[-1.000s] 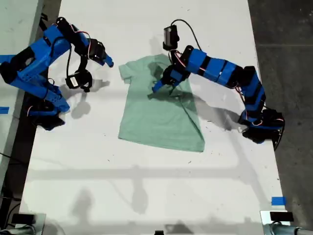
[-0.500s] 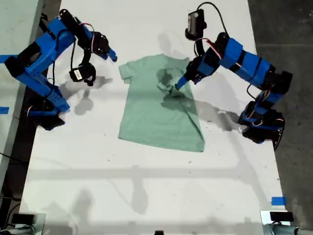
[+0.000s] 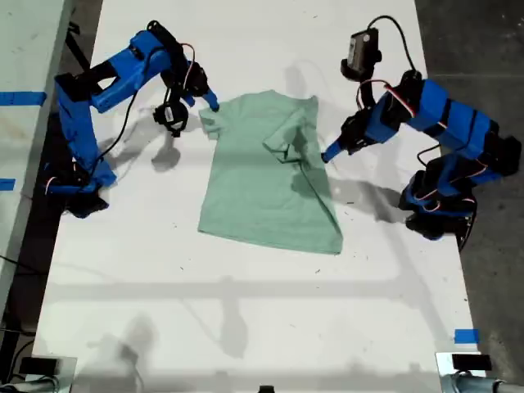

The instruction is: Fold tshirt

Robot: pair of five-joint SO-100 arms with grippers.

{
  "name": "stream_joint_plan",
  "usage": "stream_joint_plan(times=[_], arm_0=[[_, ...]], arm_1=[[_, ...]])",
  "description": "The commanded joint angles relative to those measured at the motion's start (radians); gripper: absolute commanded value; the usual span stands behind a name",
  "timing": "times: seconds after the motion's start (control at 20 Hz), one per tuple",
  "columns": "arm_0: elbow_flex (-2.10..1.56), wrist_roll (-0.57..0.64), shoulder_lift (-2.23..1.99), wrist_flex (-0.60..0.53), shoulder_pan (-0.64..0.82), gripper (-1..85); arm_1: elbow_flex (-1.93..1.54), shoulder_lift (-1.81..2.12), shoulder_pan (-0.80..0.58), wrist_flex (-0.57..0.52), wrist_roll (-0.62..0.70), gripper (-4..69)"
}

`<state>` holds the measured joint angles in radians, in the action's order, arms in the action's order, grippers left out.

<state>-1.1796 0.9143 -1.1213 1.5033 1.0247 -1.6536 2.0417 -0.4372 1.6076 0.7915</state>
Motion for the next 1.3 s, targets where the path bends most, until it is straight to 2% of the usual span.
stream_joint_plan(times=[0.0,0.2,0.3,0.35,0.4,0.45,0.65,0.9,1.0,1.25], arm_0=[[0.158,0.02,0.106,-0.008,0.029,25.7],[0.284,0.026,0.295,-0.018,0.061,28.6],[0.296,0.031,0.356,-0.011,0.067,27.5],[0.298,0.037,0.356,-0.008,0.066,23.2],[0.298,0.054,0.354,-0.008,0.066,13.9],[0.298,0.049,0.35,0.0,0.067,0.0],[0.284,0.041,0.276,-0.012,0.052,0.0],[0.236,0.029,0.066,0.043,0.083,0.0],[0.252,0.014,-0.006,0.02,-0.005,0.0],[0.302,-0.08,0.005,-0.129,-0.222,0.0]], arm_1=[[-0.026,0.086,0.018,-0.044,-0.015,24.2],[-0.11,0.181,0.031,-0.074,-0.028,22.8],[-0.155,0.232,0.023,-0.087,-0.025,22.1],[-0.178,0.25,0.011,-0.097,-0.018,21.7],[-0.192,0.262,0.005,-0.104,-0.015,21.4],[-0.201,0.267,-0.002,-0.11,-0.012,21.0],[-0.213,0.273,-0.003,-0.117,-0.014,20.1],[-0.253,0.324,0.0,-0.11,-0.031,19.1],[-0.278,0.344,0.0,-0.114,-0.035,18.8],[-0.293,0.345,0.002,-0.114,-0.04,18.3]])
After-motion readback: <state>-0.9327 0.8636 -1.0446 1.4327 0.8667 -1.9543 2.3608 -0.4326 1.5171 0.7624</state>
